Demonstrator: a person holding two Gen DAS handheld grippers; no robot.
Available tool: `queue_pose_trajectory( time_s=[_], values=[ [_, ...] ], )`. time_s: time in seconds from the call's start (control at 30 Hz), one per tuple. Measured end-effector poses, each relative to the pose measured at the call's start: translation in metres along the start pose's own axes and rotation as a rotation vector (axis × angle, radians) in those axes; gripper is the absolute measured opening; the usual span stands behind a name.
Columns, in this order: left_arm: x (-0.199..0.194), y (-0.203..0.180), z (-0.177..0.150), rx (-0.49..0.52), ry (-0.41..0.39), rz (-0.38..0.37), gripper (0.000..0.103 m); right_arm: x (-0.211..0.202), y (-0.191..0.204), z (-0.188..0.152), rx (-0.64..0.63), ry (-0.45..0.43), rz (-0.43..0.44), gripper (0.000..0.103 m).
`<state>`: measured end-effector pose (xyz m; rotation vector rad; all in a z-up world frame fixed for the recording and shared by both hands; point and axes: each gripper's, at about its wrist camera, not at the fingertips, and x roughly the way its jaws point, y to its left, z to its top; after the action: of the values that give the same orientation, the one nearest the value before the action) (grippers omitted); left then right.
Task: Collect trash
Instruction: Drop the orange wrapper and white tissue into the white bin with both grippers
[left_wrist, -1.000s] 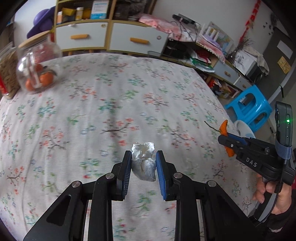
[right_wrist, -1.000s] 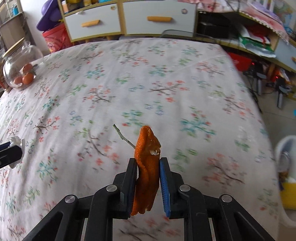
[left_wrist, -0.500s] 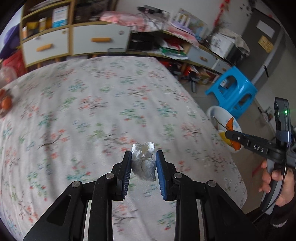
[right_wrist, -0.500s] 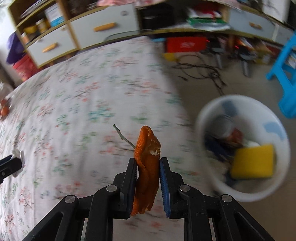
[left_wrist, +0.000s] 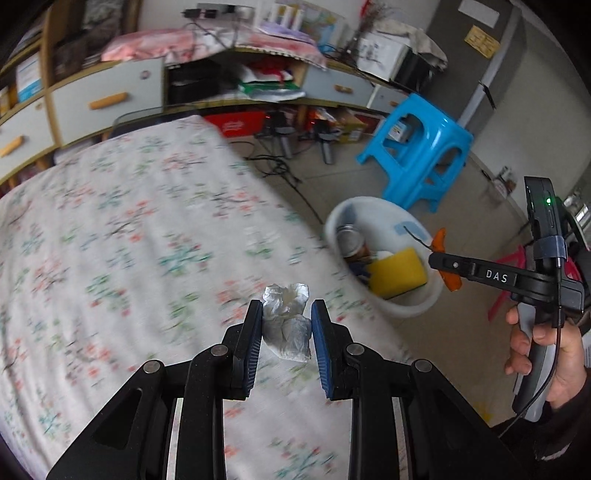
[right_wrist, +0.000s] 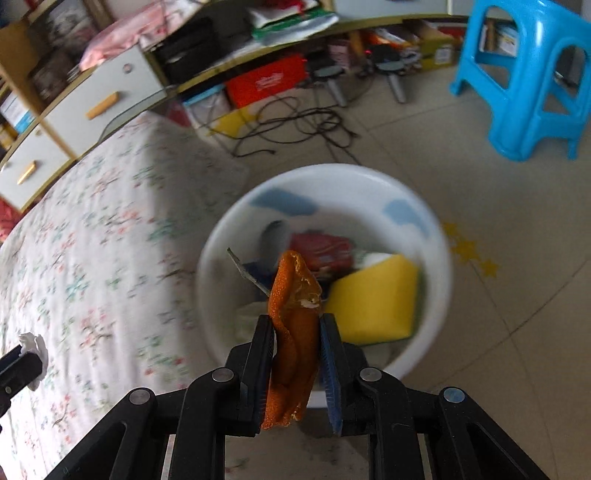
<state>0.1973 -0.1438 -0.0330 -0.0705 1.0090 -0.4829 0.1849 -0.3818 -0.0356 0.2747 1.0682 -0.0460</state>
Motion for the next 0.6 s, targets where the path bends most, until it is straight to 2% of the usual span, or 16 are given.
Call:
queue_pose_trajectory(
  time_s=[0.07,0.13,0.17,0.37,0.47,0.6],
  values=[
    [0.010,-0.011,0.006,0.013,0.007,-0.009,0.028,-0.001,-0.011,0.004,0.027,-0.001,0.008,0.028],
    [0.018,-0.020,0.012,0.024,0.012,-0.014,0.028,0.000,-0.018,0.007,0.051,0.001,0.029,0.052],
    [0.023,-0.024,0.015,0.030,0.015,-0.018,0.028,-0.002,-0.023,0.009,0.065,-0.008,0.033,0.055],
    [0.049,-0.050,0.028,0.077,0.036,-0.035,0.028,-0.015,-0.041,0.013,0.098,-0.029,0.013,0.056],
    [0.064,-0.063,0.032,0.105,0.041,-0.045,0.028,-0.024,-0.053,0.010,0.125,-0.036,-0.001,0.060],
    [0.074,-0.075,0.037,0.111,0.003,-0.083,0.030,-0.032,-0.066,0.009,0.151,-0.052,-0.003,0.062]
  ],
)
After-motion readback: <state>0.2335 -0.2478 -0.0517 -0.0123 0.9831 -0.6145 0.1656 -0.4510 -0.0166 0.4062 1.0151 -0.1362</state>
